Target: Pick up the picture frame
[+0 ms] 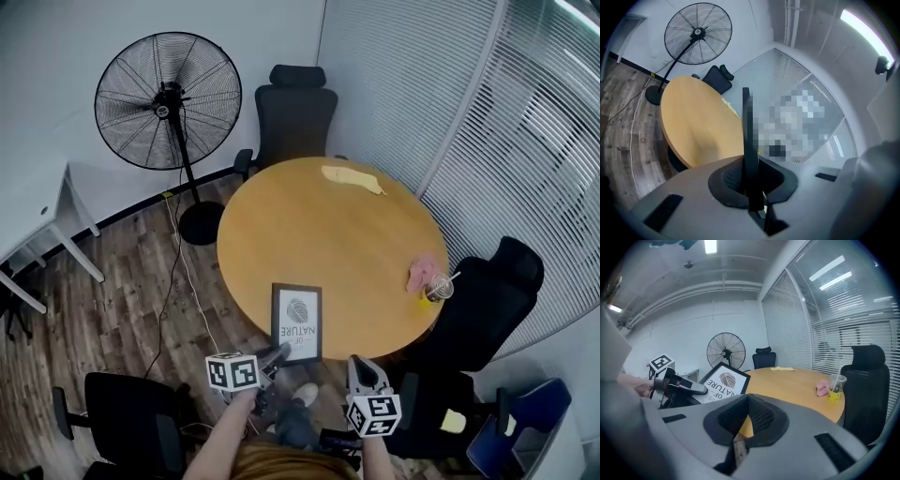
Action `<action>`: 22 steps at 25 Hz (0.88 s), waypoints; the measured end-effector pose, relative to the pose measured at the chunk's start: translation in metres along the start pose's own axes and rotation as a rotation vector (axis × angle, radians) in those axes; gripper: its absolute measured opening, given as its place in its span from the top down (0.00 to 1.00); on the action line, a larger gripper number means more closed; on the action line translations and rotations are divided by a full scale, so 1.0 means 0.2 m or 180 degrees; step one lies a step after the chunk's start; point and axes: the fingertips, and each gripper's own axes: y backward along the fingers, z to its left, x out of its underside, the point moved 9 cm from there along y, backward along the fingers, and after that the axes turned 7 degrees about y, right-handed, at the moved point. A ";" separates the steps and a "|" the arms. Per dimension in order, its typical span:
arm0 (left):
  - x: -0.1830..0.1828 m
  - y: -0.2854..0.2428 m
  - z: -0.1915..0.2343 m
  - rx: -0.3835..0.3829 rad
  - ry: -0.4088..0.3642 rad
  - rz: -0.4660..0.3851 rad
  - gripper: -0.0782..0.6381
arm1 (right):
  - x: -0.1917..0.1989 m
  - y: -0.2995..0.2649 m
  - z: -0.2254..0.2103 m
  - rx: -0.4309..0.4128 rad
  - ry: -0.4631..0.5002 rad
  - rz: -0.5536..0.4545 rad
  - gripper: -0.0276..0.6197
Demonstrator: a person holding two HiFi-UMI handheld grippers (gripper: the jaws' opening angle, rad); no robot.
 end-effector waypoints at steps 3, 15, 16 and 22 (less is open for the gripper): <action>-0.02 0.02 -0.06 0.0080 -0.0057 -0.0042 0.82 | -0.01 0.03 0.01 0.0073 0.0019 -0.0031 0.94; -0.05 0.12 -0.24 0.0396 -0.0119 -0.0273 0.82 | -0.05 0.11 0.01 0.0251 0.0062 -0.0182 0.94; -0.05 0.13 -0.23 0.0396 -0.0119 -0.0273 0.82 | -0.04 0.11 0.02 0.0251 0.0066 -0.0183 0.94; -0.04 0.15 -0.20 0.0374 -0.0075 -0.0231 0.82 | -0.03 0.11 0.05 0.0246 0.0058 -0.0162 0.94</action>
